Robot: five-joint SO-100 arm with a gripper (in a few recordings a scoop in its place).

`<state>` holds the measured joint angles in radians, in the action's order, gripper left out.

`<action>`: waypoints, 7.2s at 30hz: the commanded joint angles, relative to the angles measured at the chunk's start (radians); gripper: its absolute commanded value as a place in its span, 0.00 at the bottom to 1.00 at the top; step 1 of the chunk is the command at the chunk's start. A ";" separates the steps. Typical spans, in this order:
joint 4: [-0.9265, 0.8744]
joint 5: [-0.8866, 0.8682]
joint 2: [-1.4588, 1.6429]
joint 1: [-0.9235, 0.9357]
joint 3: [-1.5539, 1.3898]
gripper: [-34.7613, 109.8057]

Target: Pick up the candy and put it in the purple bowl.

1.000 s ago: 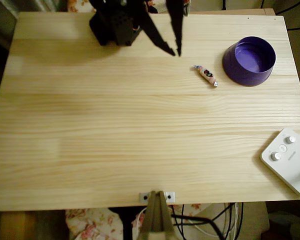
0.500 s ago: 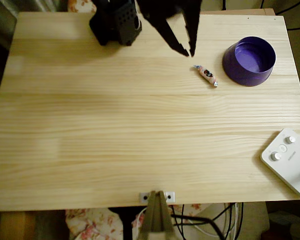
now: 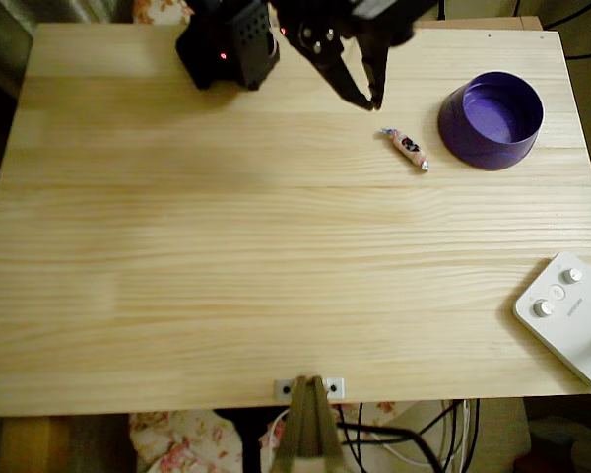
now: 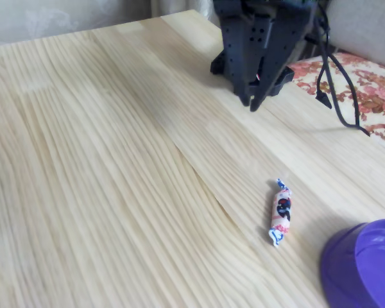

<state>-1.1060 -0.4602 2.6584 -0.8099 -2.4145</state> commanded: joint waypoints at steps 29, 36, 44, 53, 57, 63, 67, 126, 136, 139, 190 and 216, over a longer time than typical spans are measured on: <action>0.267 -0.110 -0.503 -0.192 0.106 0.29; 0.256 -0.158 -0.673 -0.198 0.225 0.32; 0.250 -0.219 -0.793 -0.215 0.328 0.34; 0.258 -0.247 -0.818 -0.235 0.328 0.37; 0.276 -0.252 -0.854 -0.245 0.336 0.37; 0.285 -0.244 -0.913 -0.252 0.376 0.37; 0.285 -0.219 -0.948 -0.238 0.410 0.37; 0.541 0.006 -0.295 -0.350 0.150 0.24; 0.850 0.144 -0.453 -0.423 0.127 0.24; 0.879 0.158 -0.522 -0.445 0.160 0.24; 0.767 0.172 -0.687 -0.462 0.305 0.23; 0.465 0.020 -0.282 0.281 -0.132 0.29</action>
<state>-0.6013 -0.4157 2.2565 -0.6151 -2.5188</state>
